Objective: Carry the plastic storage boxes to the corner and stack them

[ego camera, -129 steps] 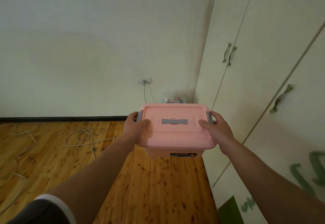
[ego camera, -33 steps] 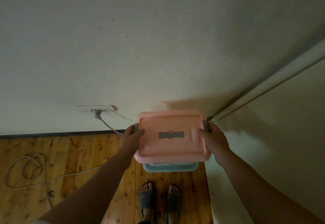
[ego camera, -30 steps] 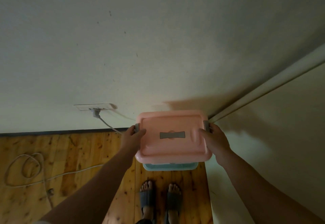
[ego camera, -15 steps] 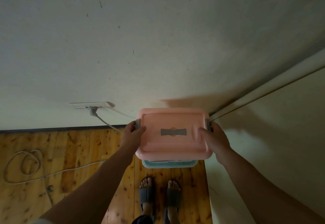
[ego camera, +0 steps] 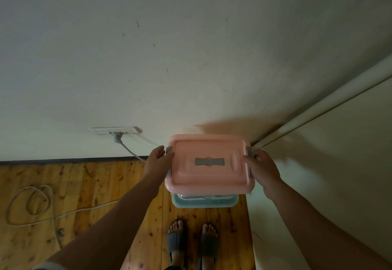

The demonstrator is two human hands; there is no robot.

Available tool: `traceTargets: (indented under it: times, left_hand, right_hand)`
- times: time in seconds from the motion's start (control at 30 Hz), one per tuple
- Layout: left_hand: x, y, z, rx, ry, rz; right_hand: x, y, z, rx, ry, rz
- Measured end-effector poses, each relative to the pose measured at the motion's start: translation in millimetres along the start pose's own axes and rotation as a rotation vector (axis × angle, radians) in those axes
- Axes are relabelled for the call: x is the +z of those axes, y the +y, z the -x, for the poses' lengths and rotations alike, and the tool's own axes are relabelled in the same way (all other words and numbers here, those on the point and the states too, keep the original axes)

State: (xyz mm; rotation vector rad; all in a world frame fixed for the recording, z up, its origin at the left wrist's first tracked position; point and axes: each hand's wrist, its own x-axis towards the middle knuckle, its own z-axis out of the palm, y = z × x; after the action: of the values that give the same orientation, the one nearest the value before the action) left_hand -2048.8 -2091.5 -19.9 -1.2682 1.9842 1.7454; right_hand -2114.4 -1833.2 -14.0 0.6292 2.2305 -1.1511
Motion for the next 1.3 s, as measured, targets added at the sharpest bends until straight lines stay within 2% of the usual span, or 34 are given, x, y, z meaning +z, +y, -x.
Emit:
traceTargets:
  times: [0.2,0.63,0.83,1.3]
  left_hand:
    - [-9,15,14,0.055,0.007,-0.020]
    - [-42,60,42,0.188,-0.021,-0.027]
    - [-55,83,54,0.295,-0.073,-0.098]
    - [-72,137,89,0.426,-0.224,-0.067]
  right_hand:
    - [-7,-10,13,-0.062,0.066,0.004]
    - [-19,-44,54,-0.143,0.097,-0.062]
    - [-23,-64,84,-0.190,0.119,-0.053]
    - [-37,-107,153,-0.305,0.219,-0.135]
